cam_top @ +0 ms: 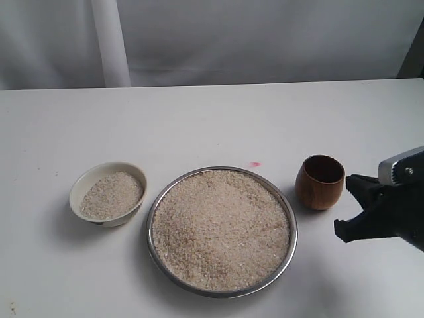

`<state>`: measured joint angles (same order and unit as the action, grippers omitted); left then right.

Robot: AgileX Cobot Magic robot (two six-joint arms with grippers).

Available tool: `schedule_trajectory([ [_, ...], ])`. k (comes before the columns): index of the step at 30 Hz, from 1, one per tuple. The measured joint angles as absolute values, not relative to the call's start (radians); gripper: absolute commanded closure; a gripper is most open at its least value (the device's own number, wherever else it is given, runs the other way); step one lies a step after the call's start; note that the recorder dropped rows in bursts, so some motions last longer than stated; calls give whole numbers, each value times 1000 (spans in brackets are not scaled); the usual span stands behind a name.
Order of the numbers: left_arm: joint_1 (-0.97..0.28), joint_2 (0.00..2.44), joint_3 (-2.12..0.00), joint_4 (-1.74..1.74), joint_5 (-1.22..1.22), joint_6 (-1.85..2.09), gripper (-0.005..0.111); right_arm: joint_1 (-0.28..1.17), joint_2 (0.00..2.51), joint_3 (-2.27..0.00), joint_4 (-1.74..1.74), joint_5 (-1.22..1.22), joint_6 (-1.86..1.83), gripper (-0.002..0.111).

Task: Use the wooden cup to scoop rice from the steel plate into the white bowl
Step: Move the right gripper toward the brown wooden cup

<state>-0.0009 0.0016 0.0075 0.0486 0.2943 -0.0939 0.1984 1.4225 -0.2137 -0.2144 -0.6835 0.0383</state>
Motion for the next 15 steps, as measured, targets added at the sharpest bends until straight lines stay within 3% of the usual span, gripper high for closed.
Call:
schedule_trajectory([
  [15, -1, 2, 8, 49, 294, -94, 107, 198, 1763, -183, -188, -901, -22, 108],
])
